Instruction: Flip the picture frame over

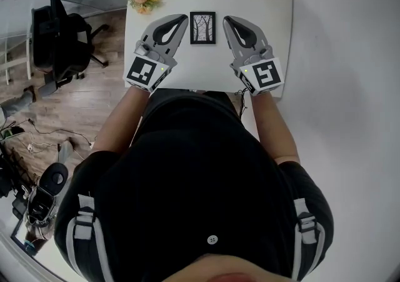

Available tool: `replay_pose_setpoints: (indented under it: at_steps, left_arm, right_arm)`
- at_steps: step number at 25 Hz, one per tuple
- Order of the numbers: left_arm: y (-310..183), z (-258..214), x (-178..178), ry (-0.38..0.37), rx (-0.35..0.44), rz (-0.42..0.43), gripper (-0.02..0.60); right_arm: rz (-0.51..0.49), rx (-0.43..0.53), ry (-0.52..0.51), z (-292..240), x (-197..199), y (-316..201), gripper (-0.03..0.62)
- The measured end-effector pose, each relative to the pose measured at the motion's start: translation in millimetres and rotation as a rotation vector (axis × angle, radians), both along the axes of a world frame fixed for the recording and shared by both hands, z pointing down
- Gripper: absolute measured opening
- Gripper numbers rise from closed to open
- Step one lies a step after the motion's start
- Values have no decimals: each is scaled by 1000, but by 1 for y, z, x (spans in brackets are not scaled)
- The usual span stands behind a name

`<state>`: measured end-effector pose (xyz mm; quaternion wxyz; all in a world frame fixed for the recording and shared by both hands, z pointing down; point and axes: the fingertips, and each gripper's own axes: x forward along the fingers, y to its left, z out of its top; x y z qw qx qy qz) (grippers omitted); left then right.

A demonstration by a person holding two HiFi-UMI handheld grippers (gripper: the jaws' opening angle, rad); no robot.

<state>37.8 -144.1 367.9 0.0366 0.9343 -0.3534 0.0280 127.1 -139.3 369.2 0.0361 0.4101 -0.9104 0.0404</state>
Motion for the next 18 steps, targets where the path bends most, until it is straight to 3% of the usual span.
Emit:
replay_pose_setpoints:
  at_steps: [18]
  left_arm:
    - [4, 6, -10, -10, -5, -4, 5]
  right_arm:
    - [8, -31, -14, 3, -10, 6, 9]
